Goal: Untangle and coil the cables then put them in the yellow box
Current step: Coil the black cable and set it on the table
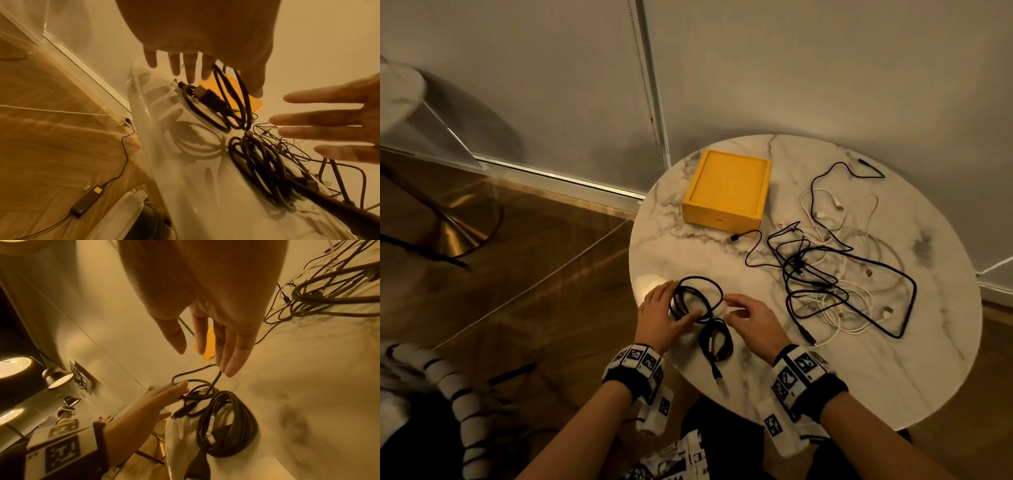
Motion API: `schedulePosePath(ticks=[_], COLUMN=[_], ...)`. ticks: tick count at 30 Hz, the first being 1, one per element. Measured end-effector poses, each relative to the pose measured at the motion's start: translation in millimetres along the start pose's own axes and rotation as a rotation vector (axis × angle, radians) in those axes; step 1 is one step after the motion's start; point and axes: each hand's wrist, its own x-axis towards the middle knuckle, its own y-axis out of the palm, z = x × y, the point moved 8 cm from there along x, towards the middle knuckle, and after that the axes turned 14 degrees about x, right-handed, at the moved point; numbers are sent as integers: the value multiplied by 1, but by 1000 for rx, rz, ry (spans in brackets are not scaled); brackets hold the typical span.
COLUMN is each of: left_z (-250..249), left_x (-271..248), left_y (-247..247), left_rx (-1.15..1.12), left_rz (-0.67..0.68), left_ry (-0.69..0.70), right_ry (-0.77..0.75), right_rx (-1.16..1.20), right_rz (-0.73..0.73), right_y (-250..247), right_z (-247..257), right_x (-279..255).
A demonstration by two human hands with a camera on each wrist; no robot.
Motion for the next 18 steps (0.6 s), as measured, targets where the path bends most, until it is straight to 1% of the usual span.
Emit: schedulePosePath(ticks=[4,8,11,15,18], left_z=[-1,1,0,-1,4], left_x=[1,3,2,-1,-1], left_y=[-1,0,3,7,10], left_rx=[-58,23,54,160,201], left_rz=[-19,-17,7,57,62], left_ry=[20,25,37,84,101], right_ry=[-2,6,-22,-14,-40], right_rx=[-44,-72,-138,-210,-311], right_rz=[-8,2,13,6,50], right_y=[2,4,6,9,18], right_z=[-4,-7,-9,-8,-6], right_x=[2,4,9,26,41])
